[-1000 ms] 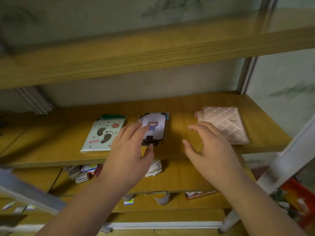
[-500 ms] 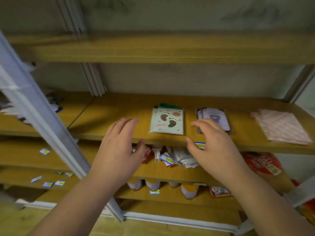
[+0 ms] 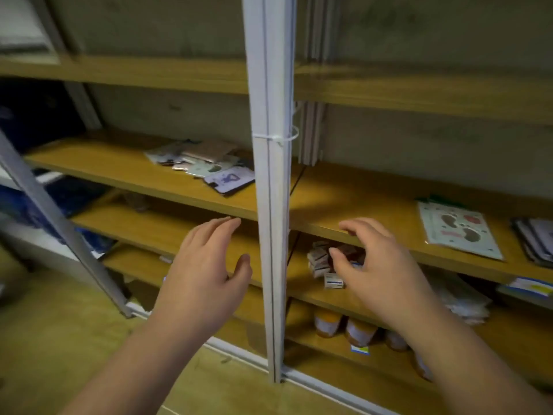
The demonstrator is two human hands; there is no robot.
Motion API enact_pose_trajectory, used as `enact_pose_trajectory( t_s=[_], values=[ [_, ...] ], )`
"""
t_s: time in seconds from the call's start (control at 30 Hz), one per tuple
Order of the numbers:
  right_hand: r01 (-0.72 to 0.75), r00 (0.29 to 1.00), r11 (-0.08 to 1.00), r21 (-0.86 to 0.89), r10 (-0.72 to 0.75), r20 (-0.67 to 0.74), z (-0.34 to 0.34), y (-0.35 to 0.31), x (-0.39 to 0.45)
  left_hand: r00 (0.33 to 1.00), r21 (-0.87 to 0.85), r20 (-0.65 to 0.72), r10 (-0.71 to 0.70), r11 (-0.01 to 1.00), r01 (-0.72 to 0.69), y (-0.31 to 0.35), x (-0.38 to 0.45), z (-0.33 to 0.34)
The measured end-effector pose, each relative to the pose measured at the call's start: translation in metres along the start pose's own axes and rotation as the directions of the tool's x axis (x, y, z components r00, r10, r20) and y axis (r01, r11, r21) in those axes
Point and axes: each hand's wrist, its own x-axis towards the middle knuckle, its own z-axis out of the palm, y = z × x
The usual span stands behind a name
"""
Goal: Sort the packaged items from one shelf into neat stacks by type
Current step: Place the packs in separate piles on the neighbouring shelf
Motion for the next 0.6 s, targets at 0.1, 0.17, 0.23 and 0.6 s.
enact_pose_trajectory(
  t_s=[0.1,0.17,0.23,0.6],
  values=[
    [0.036,0.997,0.994,0.1,-0.043,0.066,0.03,-0.033,0.018,0.998,0.017,-0.031,-0.061,0.998,0.062,-0.036,0.001,-0.017],
    [0.035,0.993,0.983,0.182,-0.056,0.107,0.048,-0.051,0.03,0.995,0.015,-0.049,-0.09,0.996,0.091,-0.056,0.003,-0.021],
    [0.052,0.989,0.978,0.204,-0.079,0.126,0.066,-0.065,0.042,0.992,0.028,-0.055,-0.114,0.993,0.116,-0.073,0.007,-0.022],
    [0.085,0.992,0.991,0.105,-0.094,0.083,0.154,-0.122,0.142,0.986,0.076,-0.058,-0.156,0.984,0.16,-0.162,0.092,-0.028]
  ],
)
